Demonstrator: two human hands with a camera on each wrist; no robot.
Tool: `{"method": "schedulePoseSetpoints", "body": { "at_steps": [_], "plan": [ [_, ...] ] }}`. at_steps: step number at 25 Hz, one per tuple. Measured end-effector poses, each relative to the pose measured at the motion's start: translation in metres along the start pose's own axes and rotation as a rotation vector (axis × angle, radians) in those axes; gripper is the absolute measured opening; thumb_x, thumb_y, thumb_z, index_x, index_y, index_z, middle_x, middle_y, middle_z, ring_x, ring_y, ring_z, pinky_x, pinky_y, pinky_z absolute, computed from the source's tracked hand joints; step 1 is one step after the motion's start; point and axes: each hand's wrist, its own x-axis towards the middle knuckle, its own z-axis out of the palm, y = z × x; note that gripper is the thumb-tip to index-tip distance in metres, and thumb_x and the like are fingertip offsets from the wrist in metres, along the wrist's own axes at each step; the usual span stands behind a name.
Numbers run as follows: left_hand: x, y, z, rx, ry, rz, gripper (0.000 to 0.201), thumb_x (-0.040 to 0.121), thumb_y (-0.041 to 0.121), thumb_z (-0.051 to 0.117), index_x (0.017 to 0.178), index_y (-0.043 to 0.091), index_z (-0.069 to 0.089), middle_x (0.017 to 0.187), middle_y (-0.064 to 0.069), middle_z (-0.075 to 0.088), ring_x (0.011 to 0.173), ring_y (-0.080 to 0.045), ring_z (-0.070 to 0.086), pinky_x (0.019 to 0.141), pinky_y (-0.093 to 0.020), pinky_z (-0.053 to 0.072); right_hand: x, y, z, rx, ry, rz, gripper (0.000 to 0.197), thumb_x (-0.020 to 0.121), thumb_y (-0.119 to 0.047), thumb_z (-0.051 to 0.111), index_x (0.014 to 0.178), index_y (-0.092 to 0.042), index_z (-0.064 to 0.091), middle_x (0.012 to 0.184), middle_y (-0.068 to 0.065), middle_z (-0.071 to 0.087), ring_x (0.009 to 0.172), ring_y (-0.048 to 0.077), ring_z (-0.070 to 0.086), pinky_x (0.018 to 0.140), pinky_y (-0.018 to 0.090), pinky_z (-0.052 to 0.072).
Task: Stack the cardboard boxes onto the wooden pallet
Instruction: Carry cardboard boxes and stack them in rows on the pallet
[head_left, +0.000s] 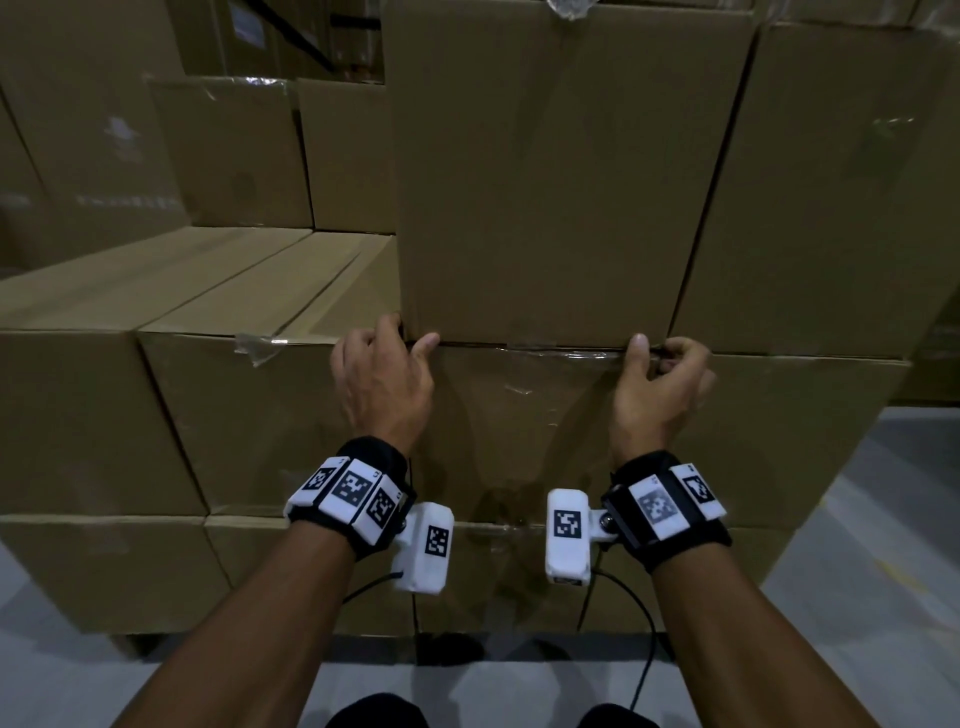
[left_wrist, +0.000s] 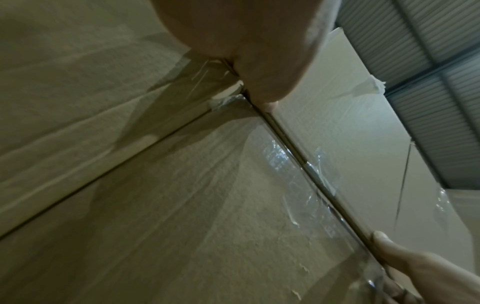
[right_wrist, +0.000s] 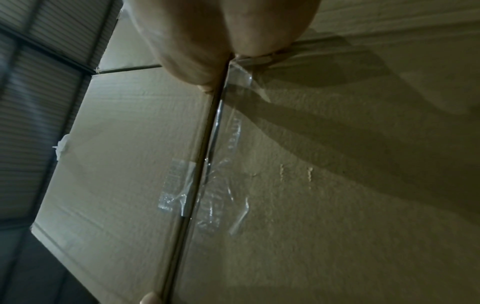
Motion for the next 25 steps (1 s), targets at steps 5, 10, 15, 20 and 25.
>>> {"method": "schedulePoseSetpoints", "body": {
  "at_steps": [5, 10, 15, 20, 25],
  "plan": [
    [0.000, -0.002, 0.000, 0.033, -0.013, 0.018, 0.042, 0.098, 0.045, 0.053, 0.123, 0.012, 0.056, 0.109, -0.012, 0.058, 0.106, -0.026, 0.048, 0.091, -0.030, 0.027, 0.001, 0.005, 0.005, -0.027, 0.014, 0.005, 0.025, 0.093, -0.040, 0.063, 0.110, -0.028, 0.048, 0.112, -0.004, 0.037, 0.110, 0.025, 0.052, 0.093, 0.048, 0.051],
    [-0.001, 0.000, -0.004, 0.052, -0.030, 0.033, 0.041, 0.098, 0.044, 0.054, 0.124, 0.012, 0.056, 0.109, -0.011, 0.058, 0.105, -0.024, 0.048, 0.097, -0.035, 0.032, -0.001, 0.008, 0.006, -0.049, 0.038, -0.026, 0.034, 0.094, -0.037, 0.064, 0.119, -0.017, 0.052, 0.114, -0.003, 0.037, 0.112, 0.025, 0.050, 0.096, 0.045, 0.047],
    [-0.003, 0.003, -0.007, 0.046, -0.007, 0.065, 0.042, 0.099, 0.041, 0.054, 0.125, 0.009, 0.057, 0.103, -0.011, 0.059, 0.097, -0.022, 0.044, 0.095, -0.038, 0.034, -0.002, 0.012, 0.006, -0.035, 0.044, -0.067, 0.037, 0.093, -0.034, 0.066, 0.120, -0.013, 0.052, 0.115, -0.003, 0.037, 0.113, 0.027, 0.050, 0.097, 0.043, 0.045],
    [-0.004, 0.007, -0.009, 0.077, 0.004, 0.083, 0.042, 0.099, 0.040, 0.054, 0.122, 0.006, 0.058, 0.096, -0.012, 0.060, 0.092, -0.023, 0.044, 0.091, -0.040, 0.036, -0.003, 0.010, 0.006, -0.028, 0.052, -0.067, 0.036, 0.092, -0.032, 0.067, 0.119, -0.012, 0.053, 0.114, -0.003, 0.038, 0.112, 0.025, 0.049, 0.099, 0.044, 0.044],
    [-0.002, 0.008, -0.010, 0.114, -0.037, 0.050, 0.042, 0.099, 0.042, 0.053, 0.122, 0.008, 0.058, 0.094, -0.007, 0.052, 0.092, -0.020, 0.040, 0.091, -0.038, 0.035, -0.002, 0.008, 0.006, -0.024, 0.040, -0.046, 0.036, 0.092, -0.033, 0.067, 0.119, -0.015, 0.053, 0.115, -0.004, 0.037, 0.112, 0.023, 0.049, 0.098, 0.045, 0.046]
  ]
}}
